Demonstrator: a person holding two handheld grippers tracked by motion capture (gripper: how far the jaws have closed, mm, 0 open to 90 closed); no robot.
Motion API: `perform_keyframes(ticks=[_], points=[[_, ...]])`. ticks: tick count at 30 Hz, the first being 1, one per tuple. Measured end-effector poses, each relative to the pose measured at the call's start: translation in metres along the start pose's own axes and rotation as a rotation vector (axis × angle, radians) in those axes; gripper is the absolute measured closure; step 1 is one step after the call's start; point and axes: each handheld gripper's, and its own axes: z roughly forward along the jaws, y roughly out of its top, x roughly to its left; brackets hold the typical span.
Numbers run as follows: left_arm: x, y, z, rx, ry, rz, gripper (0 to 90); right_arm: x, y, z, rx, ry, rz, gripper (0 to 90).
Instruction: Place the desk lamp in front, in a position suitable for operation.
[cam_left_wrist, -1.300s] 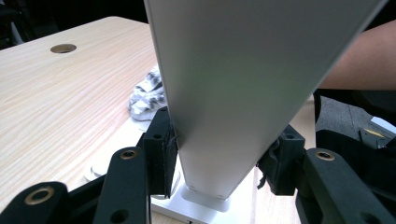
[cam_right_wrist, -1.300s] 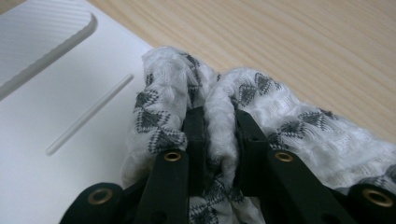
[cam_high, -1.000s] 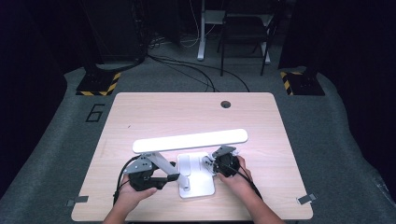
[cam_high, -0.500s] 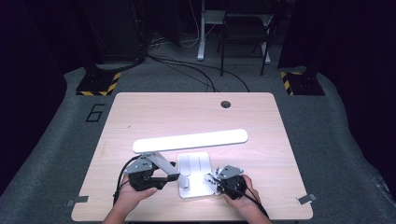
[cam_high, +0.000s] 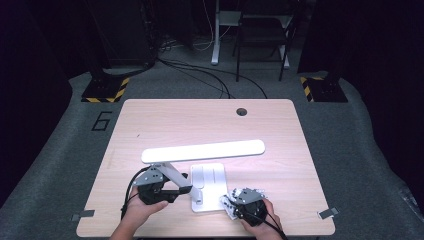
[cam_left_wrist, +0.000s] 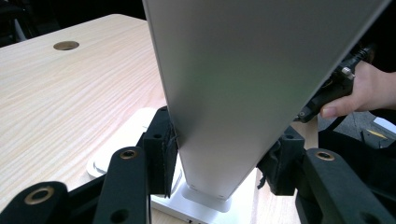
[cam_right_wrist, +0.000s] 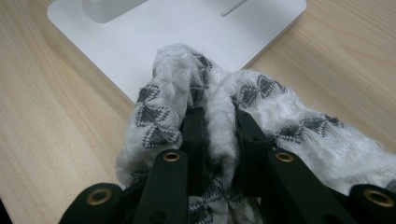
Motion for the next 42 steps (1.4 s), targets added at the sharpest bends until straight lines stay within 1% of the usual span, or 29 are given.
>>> perform_keyframes(ticks=[1, 2, 3, 6, 7, 8, 10, 12, 13, 14, 15, 16, 17, 18, 19, 20, 22, 24, 26, 27, 28, 30, 31, 34, 36, 37, 38, 39, 42], points=[[-0.001, 0.0, 0.0, 0.0, 0.005, -0.002, 53.4, 0.001, -0.001, -0.001, -0.004, -0.004, -0.005, 76.0], [-0.001, 0.0, 0.0, -0.007, 0.015, -0.004, 53.4, 0.003, -0.001, -0.002, -0.004, -0.005, 0.02, 75.6], [-0.002, 0.0, 0.001, -0.01, 0.016, -0.006, 53.4, 0.003, -0.001, -0.003, -0.01, -0.014, 0.008, 75.2], [-0.002, -0.001, 0.001, -0.014, 0.018, -0.01, 53.5, 0.006, 0.0, -0.002, -0.004, -0.029, 0.015, 74.6], [-0.001, 0.0, 0.001, -0.011, 0.023, -0.007, 53.5, 0.006, 0.0, -0.001, -0.004, -0.025, 0.021, 74.7], [-0.002, 0.0, 0.001, -0.012, 0.026, -0.013, 53.5, 0.004, 0.001, 0.001, -0.017, -0.034, 0.01, 74.7], [-0.002, 0.0, 0.002, -0.013, 0.037, -0.02, 53.5, 0.004, 0.002, 0.002, -0.014, -0.039, 0.051, 74.7], [-0.002, 0.0, 0.002, -0.013, 0.041, -0.027, 53.6, 0.002, 0.003, 0.004, -0.018, -0.044, 0.047, 74.7], [0.0, 0.001, 0.002, -0.007, 0.042, -0.027, 53.6, -0.002, 0.007, 0.008, -0.02, -0.047, 0.06, 74.7], [0.001, 0.001, 0.003, -0.016, 0.054, -0.029, 53.6, -0.004, 0.008, 0.009, -0.023, -0.044, 0.056, 74.6], [0.002, 0.001, 0.003, -0.017, 0.055, -0.029, 53.6, -0.009, 0.01, 0.01, -0.02, -0.042, 0.044, 74.4], [0.002, 0.001, 0.003, -0.017, 0.055, -0.029, 53.6, -0.011, 0.011, 0.012, -0.023, -0.043, 0.052, 74.2], [0.004, 0.001, 0.003, -0.014, 0.055, -0.033, 53.6, -0.012, 0.012, 0.015, -0.029, -0.041, 0.08, 74.0], [0.004, 0.001, 0.003, -0.014, 0.055, -0.033, 53.6, -0.015, 0.014, 0.016, -0.029, -0.039, 0.073, 73.8], [0.005, 0.001, 0.003, -0.015, 0.062, -0.031, 53.6, -0.016, 0.015, 0.017, -0.03, -0.04, 0.08, 73.6], [0.005, 0.001, 0.002, -0.009, 0.055, -0.03, 53.6, -0.018, 0.015, 0.017, -0.031, -0.04, 0.069, 73.3], [0.005, 0.001, 0.002, -0.015, 0.063, -0.031, 53.6, -0.017, 0.016, 0.016, -0.036, -0.037, 0.079, 73.1], [0.005, 0.0, 0.002, -0.015, 0.065, -0.03, 53.7, -0.018, 0.014, 0.01, -0.052, -0.034, 0.077, 72.9], [0.004, 0.0, 0.002, -0.015, 0.065, -0.031, 53.7, -0.019, 0.014, 0.007, -0.05, -0.028, 0.069, 72.9], [0.004, 0.001, 0.002, -0.015, 0.067, -0.031, 53.7, -0.017, 0.012, 0.004, -0.051, -0.023, 0.077, 72.9], [0.004, 0.001, 0.003, -0.015, 0.066, -0.034, 53.7, -0.015, 0.009, -0.001, -0.058, -0.013, 0.057, 72.9], [0.004, 0.001, 0.003, -0.016, 0.065, -0.035, 53.7, -0.013, 0.008, -0.002, -0.052, -0.007, 0.059, 72.9], [0.004, 0.001, 0.003, -0.014, 0.068, -0.034, 53.7, -0.009, 0.007, -0.006, -0.055, -0.006, 0.04, 72.9], [0.005, 0.0, 0.003, -0.019, 0.06, -0.03, 53.6, -0.001, 0.007, -0.006, -0.064, 0.002, 0.021, 72.9], [0.005, 0.0, 0.002, -0.02, 0.057, -0.031, 53.6, 0.002, 0.007, -0.005, -0.055, 0.003, 0.01, 72.8], [0.005, 0.0, 0.002, -0.021, 0.056, -0.032, 53.6, 0.008, 0.007, -0.002, -0.034, -0.01, -0.027, 72.9], [0.005, 0.0, 0.002, -0.022, 0.058, -0.034, 53.6, 0.009, 0.008, -0.001, -0.031, -0.014, -0.034, 72.9], [0.005, 0.0, 0.002, -0.02, 0.058, -0.033, 53.6, 0.011, 0.009, 0.0, -0.04, -0.019, -0.019, 72.9], [0.005, -0.001, 0.002, -0.021, 0.057, -0.031, 53.6, 0.013, 0.01, -0.003, -0.037, 0.014, -0.018, 73.5]])
